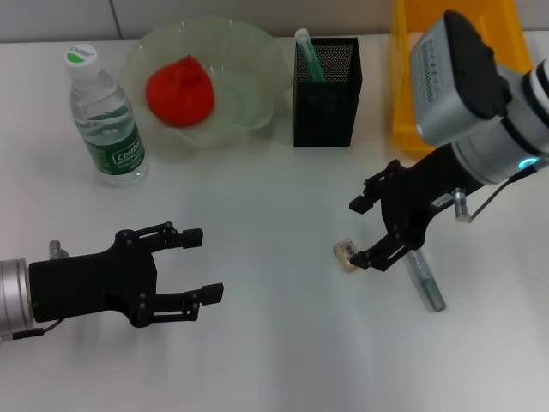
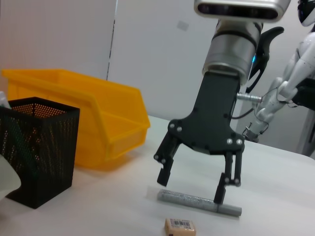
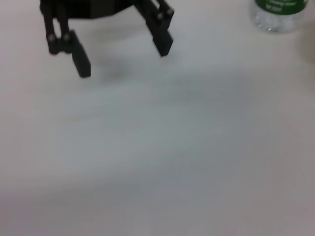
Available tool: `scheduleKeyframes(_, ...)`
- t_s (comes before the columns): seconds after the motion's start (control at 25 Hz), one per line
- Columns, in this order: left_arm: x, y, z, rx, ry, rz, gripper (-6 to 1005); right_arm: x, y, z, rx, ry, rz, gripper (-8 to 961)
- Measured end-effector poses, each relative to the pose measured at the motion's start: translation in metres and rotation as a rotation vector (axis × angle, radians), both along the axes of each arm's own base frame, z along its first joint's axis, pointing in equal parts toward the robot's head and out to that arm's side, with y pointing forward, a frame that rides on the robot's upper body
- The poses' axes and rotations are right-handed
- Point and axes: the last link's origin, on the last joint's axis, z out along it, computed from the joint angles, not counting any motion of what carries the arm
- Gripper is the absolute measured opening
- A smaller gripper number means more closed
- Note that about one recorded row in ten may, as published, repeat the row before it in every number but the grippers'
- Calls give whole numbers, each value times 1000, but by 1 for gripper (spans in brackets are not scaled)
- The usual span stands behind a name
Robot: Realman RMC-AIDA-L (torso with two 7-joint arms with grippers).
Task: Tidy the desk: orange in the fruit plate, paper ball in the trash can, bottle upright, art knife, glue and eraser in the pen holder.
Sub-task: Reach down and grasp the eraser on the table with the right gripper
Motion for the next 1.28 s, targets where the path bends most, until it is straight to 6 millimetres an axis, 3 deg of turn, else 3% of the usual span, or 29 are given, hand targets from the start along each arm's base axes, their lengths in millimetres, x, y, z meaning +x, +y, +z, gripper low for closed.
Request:
scheduleKeyframes(0.64, -1, 2, -2, 8, 7, 18, 841, 12, 2, -27, -27, -15, 88, 787)
scheduleKeyframes(1.12, -2, 1, -3, 10, 4, 28, 841, 16, 1, -32, -29, -33, 99, 769)
scheduleKeyframes(1.28, -3, 0, -3, 11, 3, 31, 841, 16, 1, -34, -26, -38, 104, 632)
